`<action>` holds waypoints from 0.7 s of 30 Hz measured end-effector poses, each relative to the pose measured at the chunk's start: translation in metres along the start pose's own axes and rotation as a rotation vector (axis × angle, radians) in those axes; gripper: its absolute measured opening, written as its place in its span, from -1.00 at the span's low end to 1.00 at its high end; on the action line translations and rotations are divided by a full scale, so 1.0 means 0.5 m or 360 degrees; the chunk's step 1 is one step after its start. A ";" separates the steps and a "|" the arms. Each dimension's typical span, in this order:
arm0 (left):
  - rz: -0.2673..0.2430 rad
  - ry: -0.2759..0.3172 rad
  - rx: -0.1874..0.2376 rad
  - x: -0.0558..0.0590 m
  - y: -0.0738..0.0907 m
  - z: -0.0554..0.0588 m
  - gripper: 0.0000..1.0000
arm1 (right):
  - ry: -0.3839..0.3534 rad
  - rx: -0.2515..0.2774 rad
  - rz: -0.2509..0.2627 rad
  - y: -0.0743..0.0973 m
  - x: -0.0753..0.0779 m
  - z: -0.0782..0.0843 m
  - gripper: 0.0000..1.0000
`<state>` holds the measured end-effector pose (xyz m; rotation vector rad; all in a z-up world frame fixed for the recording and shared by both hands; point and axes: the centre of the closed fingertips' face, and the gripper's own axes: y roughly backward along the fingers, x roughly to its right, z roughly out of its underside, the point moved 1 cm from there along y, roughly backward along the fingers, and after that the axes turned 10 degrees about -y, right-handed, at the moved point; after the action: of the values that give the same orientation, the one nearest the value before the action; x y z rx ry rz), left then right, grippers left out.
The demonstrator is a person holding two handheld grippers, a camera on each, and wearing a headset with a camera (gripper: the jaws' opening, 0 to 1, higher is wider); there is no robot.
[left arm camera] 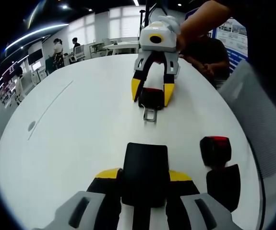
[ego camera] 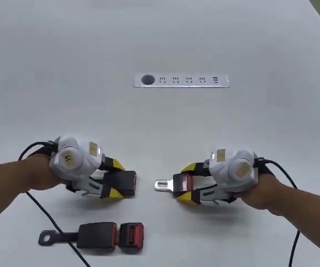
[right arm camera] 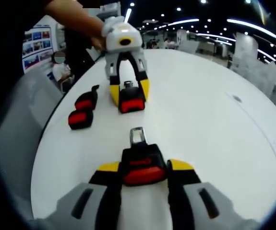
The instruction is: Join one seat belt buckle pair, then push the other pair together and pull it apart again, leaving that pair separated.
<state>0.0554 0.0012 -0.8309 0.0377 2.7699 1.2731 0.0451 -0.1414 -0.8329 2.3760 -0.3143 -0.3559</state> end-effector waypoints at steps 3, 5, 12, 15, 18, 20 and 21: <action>0.0001 0.0003 0.0000 -0.001 -0.001 0.003 -0.28 | -0.0008 0.0000 0.0003 0.012 0.001 0.009 -0.26; 0.0002 0.0003 -0.0001 0.000 0.000 0.001 -0.28 | -0.0013 0.0001 0.0003 0.019 0.005 0.014 -0.26; 0.0003 0.0007 -0.0007 0.002 0.000 -0.003 -0.28 | -0.0023 -0.0002 0.0005 0.037 0.011 0.027 -0.25; 0.0002 0.0011 -0.0007 0.002 0.001 -0.004 -0.28 | -0.0019 -0.0009 0.0021 0.045 0.016 0.035 -0.25; 0.0004 0.0014 -0.0007 0.001 0.001 -0.003 -0.28 | -0.0027 -0.0008 0.0029 0.054 0.020 0.043 -0.25; 0.0004 0.0014 -0.0009 0.001 0.000 -0.002 -0.28 | -0.0036 -0.0010 0.0032 0.060 0.021 0.049 -0.25; 0.0004 0.0014 -0.0009 0.001 0.000 -0.003 -0.28 | -0.0035 -0.0012 0.0034 0.062 0.022 0.050 -0.25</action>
<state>0.0547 0.0004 -0.8299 0.0358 2.7742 1.2850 0.0429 -0.1824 -0.8317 2.3609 -0.3475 -0.3733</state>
